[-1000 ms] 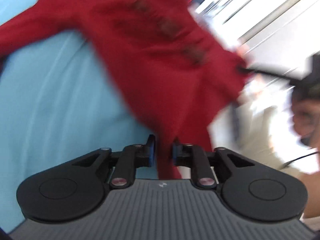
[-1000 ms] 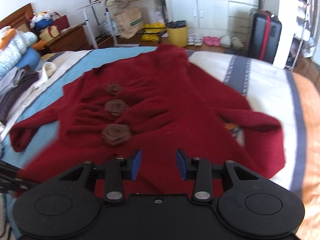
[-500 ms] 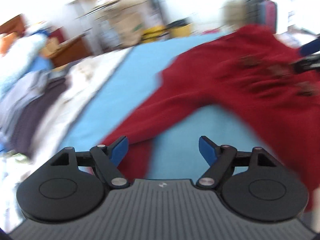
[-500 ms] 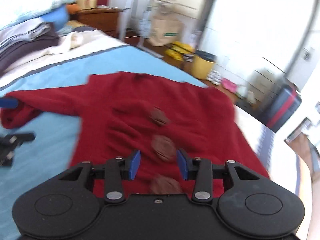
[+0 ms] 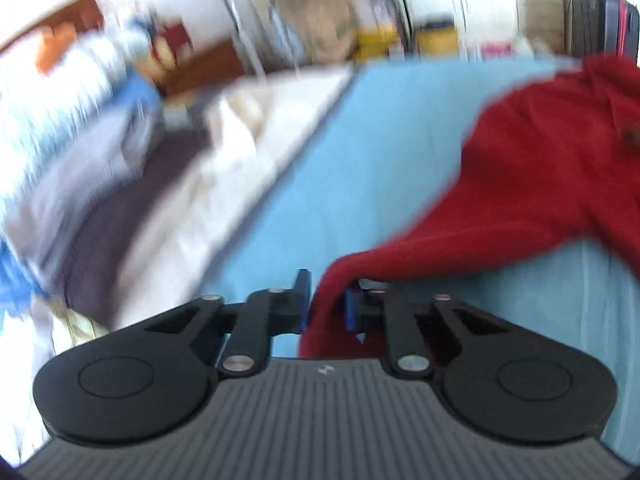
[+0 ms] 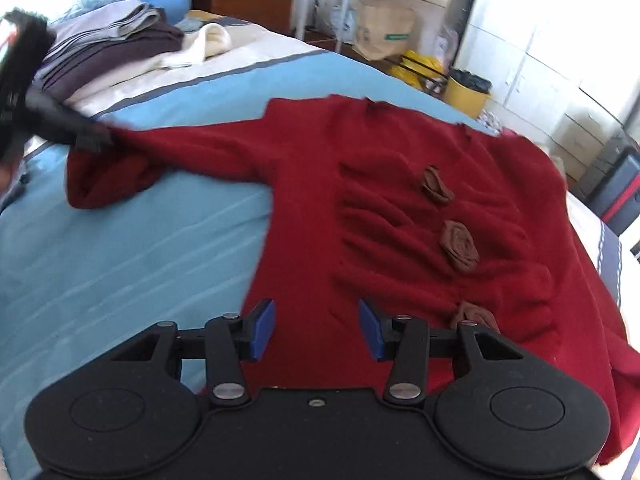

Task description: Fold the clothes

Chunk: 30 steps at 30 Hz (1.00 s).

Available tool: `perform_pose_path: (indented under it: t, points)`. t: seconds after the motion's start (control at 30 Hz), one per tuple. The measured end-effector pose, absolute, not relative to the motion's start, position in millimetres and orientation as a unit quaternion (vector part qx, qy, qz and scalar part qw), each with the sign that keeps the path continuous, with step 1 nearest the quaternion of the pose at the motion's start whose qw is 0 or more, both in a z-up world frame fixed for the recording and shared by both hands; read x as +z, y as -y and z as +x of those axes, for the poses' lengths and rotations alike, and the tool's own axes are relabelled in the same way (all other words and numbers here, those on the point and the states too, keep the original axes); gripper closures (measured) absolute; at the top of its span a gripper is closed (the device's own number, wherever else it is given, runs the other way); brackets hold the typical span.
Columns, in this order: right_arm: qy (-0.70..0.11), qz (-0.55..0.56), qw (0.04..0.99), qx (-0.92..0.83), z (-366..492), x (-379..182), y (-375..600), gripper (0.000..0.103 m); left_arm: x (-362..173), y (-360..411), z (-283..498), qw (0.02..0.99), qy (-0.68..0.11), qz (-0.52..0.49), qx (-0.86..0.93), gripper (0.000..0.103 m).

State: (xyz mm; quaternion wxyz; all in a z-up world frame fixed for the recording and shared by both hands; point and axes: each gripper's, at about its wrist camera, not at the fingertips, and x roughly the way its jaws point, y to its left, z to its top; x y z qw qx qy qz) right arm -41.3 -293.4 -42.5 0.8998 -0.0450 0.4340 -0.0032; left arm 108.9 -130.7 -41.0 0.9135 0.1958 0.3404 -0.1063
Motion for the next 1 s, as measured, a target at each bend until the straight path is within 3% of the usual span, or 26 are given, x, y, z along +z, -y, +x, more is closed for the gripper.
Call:
perform_pose_path:
  t: [0.2, 0.27, 0.33, 0.43, 0.5, 0.57, 0.63, 0.77, 1.0]
  points:
    - [-0.42, -0.013, 0.907, -0.025, -38.0, -39.6, 305.9, 0.051, -7.4, 166.3, 97.3, 0.915, -0.28, 0.135, -0.257, 0.091]
    - [-0.418, -0.007, 0.908, -0.026, -35.6, -41.2, 307.7, 0.051, -15.6, 175.2, 95.0, 0.886, -0.31, 0.074, -0.335, 0.082]
    - [-0.418, -0.014, 0.908, -0.025, -35.0, -44.2, 306.7, 0.051, -34.6, 179.6, 97.5, 0.849, -0.362, 0.008, -0.385, 0.054]
    - [-0.418, -0.033, 0.908, -0.022, -33.3, -48.0, 303.9, 0.051, -59.3, 171.8, 104.8, 0.812, -0.427, -0.035, -0.396, 0.054]
    - [-0.421, -0.041, 0.906, -0.014, -33.4, -50.5, 300.8, 0.051, -53.8, 155.4, 104.0, 0.828, -0.417, -0.016, -0.374, 0.052]
    - [-0.423, -0.046, 0.905, -0.004, -33.1, -52.6, 297.6, 0.051, -44.2, 136.4, 99.1, 0.85, -0.394, 0.002, -0.351, 0.038]
    - [-0.424, -0.051, 0.904, 0.005, -31.8, -54.2, 294.8, 0.051, -38.1, 117.9, 88.4, 0.873, -0.365, 0.026, -0.321, 0.013]
    - [-0.431, -0.053, 0.9, 0.013, -27.6, -57.0, 290.3, 0.051, -52.0, 95.8, 96.3, 0.876, -0.397, 0.053, -0.268, 0.012]
    - [-0.437, -0.07, 0.896, 0.023, -30.9, -59.1, 281.2, 0.051, -71.8, 84.2, 111.0, 0.854, -0.444, 0.008, -0.272, 0.014]
